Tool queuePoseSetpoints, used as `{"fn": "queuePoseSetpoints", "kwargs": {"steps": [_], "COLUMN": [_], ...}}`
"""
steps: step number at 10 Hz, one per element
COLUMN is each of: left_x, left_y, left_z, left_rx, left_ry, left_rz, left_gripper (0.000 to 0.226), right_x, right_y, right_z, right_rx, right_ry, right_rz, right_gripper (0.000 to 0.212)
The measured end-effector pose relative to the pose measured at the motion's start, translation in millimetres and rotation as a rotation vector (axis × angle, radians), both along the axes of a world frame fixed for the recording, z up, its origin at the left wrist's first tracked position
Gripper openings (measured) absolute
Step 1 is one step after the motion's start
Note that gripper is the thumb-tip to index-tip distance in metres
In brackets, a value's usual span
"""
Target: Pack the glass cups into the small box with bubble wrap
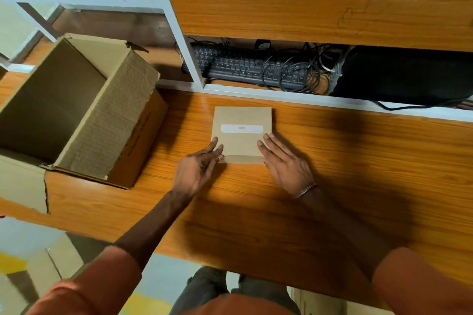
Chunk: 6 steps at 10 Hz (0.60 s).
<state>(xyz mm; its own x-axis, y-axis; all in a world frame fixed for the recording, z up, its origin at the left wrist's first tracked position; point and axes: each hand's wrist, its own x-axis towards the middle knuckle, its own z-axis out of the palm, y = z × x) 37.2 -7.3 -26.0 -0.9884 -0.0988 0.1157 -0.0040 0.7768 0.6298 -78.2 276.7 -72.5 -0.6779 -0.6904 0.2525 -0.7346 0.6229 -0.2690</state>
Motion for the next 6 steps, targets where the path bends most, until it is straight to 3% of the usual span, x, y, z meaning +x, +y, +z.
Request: {"fn": "queuePoseSetpoints", "kwargs": {"steps": [2,5,6], "left_x": [-57,-77,-74], "left_y": [-5,-4,1], "left_z": [26,36,28], "left_rx": [-0.361,-0.489,-0.592], "left_ry": [-0.108,-0.248,-0.284], "left_rz": [0.106,0.087,0.006], "left_gripper": [0.037,0.041,0.054], "right_x": [-41,-43,-40], "right_y": [-45,-62,-58], "right_z": [19,41,40], "right_rx": [0.026,0.011,-0.011], "right_ry": [-0.09,-0.25,-0.276], "right_rz": [-0.094,-0.212,-0.174], "right_gripper": [0.053,0.056,0.061]}}
